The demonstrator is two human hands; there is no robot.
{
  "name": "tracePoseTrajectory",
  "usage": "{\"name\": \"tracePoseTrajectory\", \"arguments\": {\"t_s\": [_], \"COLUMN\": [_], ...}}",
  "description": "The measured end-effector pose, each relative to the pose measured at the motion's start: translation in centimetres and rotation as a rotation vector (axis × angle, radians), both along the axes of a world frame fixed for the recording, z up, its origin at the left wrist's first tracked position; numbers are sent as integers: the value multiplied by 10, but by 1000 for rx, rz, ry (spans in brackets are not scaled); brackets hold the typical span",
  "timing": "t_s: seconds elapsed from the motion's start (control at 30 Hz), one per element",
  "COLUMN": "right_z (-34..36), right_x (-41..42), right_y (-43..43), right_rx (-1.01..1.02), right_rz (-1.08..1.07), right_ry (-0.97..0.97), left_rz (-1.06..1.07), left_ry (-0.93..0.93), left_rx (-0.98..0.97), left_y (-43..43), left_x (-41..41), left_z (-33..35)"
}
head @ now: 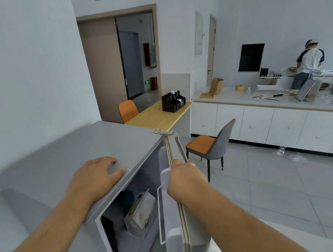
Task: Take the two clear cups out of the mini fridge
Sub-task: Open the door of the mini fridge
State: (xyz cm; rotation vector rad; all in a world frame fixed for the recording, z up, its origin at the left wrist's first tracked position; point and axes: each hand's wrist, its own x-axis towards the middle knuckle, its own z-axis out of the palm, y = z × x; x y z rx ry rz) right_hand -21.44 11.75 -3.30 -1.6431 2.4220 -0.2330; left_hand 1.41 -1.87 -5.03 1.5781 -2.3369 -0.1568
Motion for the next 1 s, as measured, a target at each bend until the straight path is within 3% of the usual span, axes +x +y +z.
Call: {"name": "tracePoseTrajectory", "arguments": {"t_s": [0.27,0.57,1.0], "right_z": [-13,-22,-31], "right_x": [-44,-104,-167], "right_y": [16,30,27], "right_rx": [93,-80,-135], "right_rz": [-106,-97,-150], "right_ry": [109,205,357], "left_rz": [-65,12,-43], "left_ry": [-16,0,40], "left_rx": [-53,-55,-67], "left_y": [11,22,27], "left_x": [-3,-22,-19], "left_z": [7,7,9]}}
